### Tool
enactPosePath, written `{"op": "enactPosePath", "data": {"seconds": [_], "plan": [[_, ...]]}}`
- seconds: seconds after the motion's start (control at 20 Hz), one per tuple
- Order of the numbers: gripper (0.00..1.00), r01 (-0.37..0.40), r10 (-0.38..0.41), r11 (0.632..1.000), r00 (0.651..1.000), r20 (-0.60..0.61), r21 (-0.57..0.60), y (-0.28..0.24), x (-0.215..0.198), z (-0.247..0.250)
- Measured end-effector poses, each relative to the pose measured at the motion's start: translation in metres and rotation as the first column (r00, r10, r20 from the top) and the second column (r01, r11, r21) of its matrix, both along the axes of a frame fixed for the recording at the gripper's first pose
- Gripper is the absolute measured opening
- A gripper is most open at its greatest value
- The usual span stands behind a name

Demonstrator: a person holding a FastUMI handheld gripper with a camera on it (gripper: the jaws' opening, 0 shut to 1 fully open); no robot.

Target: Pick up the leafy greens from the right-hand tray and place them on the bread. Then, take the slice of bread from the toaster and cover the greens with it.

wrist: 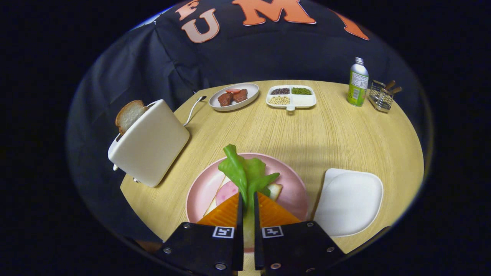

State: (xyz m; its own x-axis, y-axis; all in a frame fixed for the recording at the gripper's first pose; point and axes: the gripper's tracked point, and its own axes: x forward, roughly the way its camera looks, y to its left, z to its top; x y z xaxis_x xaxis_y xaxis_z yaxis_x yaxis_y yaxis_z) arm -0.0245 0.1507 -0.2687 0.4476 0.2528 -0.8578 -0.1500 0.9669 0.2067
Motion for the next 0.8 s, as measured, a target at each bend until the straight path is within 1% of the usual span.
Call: {"op": "enactPosePath", "data": {"seconds": [0.15, 0.25, 0.45, 0.7, 0.8], "plan": [[0.17, -0.068, 0.067, 0.997, 0.998, -0.018, -0.038, 0.013, -0.006, -0.012], [0.2, -0.085, 0.084, 0.995, 0.996, -0.023, -0.057, 0.017, -0.007, -0.016], [0.29, -0.076, 0.074, 0.995, 0.997, -0.03, -0.065, 0.016, -0.006, -0.013], [0.49, -0.07, 0.07, 0.993, 0.998, -0.001, -0.096, 0.012, -0.001, -0.001], [0.55, -0.058, 0.06, 0.993, 0.998, 0.013, -0.107, 0.011, 0.005, 0.006]]}}
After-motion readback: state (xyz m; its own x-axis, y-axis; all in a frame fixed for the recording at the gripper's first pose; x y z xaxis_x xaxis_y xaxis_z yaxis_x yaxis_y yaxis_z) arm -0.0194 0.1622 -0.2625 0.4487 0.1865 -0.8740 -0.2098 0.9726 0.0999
